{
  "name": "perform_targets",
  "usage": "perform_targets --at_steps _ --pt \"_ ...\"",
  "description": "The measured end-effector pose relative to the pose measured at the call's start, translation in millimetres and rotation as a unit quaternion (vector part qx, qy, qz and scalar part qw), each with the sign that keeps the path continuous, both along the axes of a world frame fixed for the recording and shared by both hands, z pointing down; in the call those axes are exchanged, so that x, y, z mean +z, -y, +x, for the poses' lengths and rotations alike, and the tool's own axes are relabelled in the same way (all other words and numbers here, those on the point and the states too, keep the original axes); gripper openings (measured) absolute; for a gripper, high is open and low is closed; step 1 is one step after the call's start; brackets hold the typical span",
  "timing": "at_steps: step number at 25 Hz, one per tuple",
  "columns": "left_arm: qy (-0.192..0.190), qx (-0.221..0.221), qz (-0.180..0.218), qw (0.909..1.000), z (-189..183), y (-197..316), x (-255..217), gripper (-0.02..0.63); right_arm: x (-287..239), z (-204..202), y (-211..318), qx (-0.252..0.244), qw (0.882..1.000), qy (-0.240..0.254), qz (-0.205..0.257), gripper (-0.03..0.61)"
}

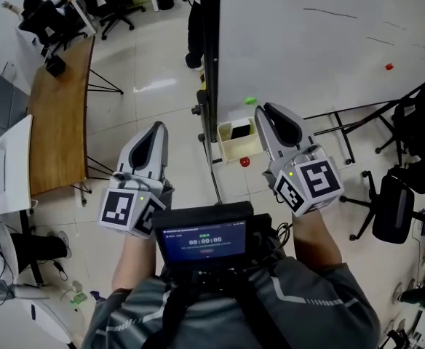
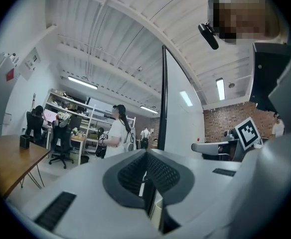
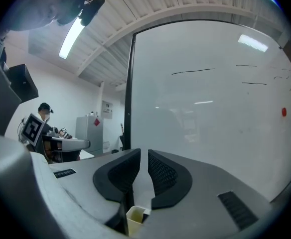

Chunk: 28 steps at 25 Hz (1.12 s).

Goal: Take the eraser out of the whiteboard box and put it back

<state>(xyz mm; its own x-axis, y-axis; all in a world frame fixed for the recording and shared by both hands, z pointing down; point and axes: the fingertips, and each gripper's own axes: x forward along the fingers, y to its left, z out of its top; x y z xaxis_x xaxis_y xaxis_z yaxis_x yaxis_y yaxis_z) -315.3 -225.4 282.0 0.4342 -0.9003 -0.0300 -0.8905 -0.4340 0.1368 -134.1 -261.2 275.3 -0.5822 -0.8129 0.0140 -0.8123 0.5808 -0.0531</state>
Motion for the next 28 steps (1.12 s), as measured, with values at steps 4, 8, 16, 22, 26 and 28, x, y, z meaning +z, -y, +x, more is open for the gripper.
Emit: perform_targets --at_steps 4,8,16,22,26,28 --pt "0.003 0.001 -0.011 0.9999 7 10 13 0.032 26 3 10 0.002 1.0 -0.007 -0.028 0.135" --pt "0.0 -0.018 -0.031 0.9994 4 21 35 0.032 64 7 24 0.015 0.997 -0.027 -0.064 0.135" --pt "0.006 -0.037 -0.082 0.9959 4 32 89 0.032 141 4 41 0.019 0.988 -0.06 -0.143 0.224" --pt "-0.003 -0.044 -0.121 0.9917 5 34 127 0.032 182 -5 47 0.021 0.979 -0.084 -0.182 0.261" --pt "-0.002 -0.047 -0.13 0.9904 3 36 141 0.032 195 -12 48 0.016 0.977 -0.095 -0.193 0.261" --pt "0.0 -0.047 -0.133 0.99 3 38 148 0.032 201 -14 48 0.017 0.975 -0.1 -0.198 0.264"
